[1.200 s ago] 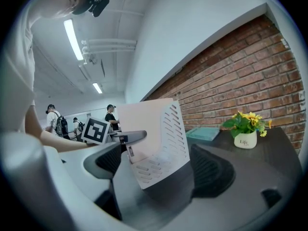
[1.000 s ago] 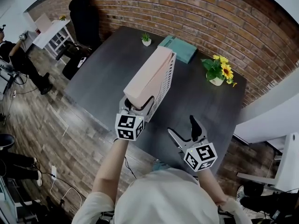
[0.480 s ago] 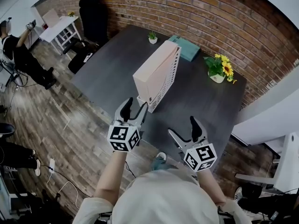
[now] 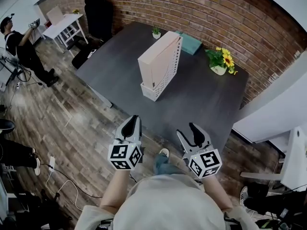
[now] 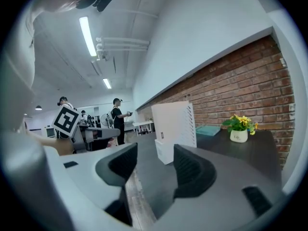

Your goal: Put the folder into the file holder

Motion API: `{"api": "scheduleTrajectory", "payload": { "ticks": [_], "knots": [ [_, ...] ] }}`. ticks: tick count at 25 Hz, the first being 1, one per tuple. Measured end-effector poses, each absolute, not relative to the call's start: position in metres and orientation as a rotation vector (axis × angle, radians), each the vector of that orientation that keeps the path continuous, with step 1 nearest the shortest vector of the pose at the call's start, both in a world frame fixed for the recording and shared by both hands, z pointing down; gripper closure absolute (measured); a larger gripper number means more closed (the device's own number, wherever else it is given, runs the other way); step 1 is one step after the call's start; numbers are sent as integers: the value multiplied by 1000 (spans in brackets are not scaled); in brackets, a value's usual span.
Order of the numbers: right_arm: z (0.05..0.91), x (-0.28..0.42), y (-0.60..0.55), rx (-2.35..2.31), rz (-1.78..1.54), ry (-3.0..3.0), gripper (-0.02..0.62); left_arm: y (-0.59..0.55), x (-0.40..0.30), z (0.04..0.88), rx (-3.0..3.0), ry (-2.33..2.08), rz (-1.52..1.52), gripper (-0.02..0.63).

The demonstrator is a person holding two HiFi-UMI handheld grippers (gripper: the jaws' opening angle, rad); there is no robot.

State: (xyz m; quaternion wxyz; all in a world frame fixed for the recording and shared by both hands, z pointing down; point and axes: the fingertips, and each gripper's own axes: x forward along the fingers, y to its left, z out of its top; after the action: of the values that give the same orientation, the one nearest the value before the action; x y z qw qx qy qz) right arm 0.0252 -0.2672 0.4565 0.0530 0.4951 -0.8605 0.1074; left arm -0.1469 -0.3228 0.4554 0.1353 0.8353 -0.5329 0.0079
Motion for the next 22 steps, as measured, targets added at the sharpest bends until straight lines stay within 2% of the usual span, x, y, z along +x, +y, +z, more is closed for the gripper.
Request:
{"api": "scheduleTrajectory", "payload": {
  "ticks": [5,8,15,22],
  "knots": [
    [459,25,-224,1507,303,-2592,472,-264,-147,461,2410,-1519,35,595],
    [461,25,-200,1519,288,-2575,489,-232,-147,466,2404,-1506,49,595],
    [460,16,-149,1529,224,-2580,591,-168,-155,474,2403,-1515,80,595],
    [462,18,-108,1562,167,-2540,592,-128,-151,480,2401,-1500,89,595]
  ]
}}
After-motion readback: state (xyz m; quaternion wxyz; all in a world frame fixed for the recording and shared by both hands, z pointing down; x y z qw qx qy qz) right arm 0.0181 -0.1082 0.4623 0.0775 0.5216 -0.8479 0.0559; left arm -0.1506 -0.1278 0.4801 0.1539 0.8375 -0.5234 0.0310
